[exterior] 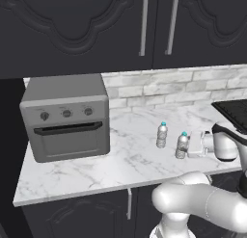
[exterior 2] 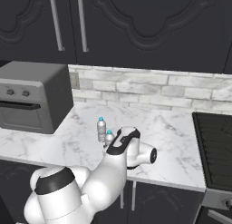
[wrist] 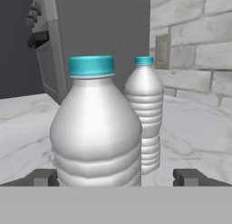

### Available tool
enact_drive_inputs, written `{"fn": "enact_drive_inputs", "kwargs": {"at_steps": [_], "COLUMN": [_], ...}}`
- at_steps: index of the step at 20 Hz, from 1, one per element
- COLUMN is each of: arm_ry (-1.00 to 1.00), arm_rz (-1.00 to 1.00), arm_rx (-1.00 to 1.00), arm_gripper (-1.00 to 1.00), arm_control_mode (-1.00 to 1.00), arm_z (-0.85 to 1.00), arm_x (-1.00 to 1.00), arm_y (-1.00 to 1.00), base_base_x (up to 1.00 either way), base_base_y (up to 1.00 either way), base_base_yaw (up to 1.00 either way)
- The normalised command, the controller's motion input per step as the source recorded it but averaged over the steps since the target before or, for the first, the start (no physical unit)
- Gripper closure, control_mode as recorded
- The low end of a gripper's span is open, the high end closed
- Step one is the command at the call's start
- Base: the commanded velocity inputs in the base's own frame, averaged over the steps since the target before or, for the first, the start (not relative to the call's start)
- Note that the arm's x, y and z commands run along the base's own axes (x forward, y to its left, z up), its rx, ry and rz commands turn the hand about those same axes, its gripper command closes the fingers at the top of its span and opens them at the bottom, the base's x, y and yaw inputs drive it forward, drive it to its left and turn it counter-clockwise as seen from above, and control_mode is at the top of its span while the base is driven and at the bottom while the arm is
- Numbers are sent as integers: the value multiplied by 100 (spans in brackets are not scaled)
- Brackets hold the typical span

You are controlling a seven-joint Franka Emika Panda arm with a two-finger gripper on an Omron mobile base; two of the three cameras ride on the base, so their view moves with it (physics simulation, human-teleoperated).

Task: Take the bottled waters from the counter and place them in the freezer to freeze. Close the freezer door after placing the bottles.

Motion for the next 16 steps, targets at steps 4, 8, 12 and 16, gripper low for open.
{"fn": "enact_drive_inputs", "kwargs": {"at_steps": [4,8,12,16], "arm_ry": [0,0,0,0], "arm_rz": [0,0,0,0], "arm_rx": [0,0,0,0], "arm_gripper": [-100,-100,100,100], "arm_control_mode": [-100,-100,-100,-100], "arm_z": [0,0,0,0], "arm_x": [5,0,0,0], "arm_y": [0,0,6,8], "base_base_x": [0,0,0,0], "base_base_y": [0,0,0,0], "base_base_yaw": [0,0,0,0]}}
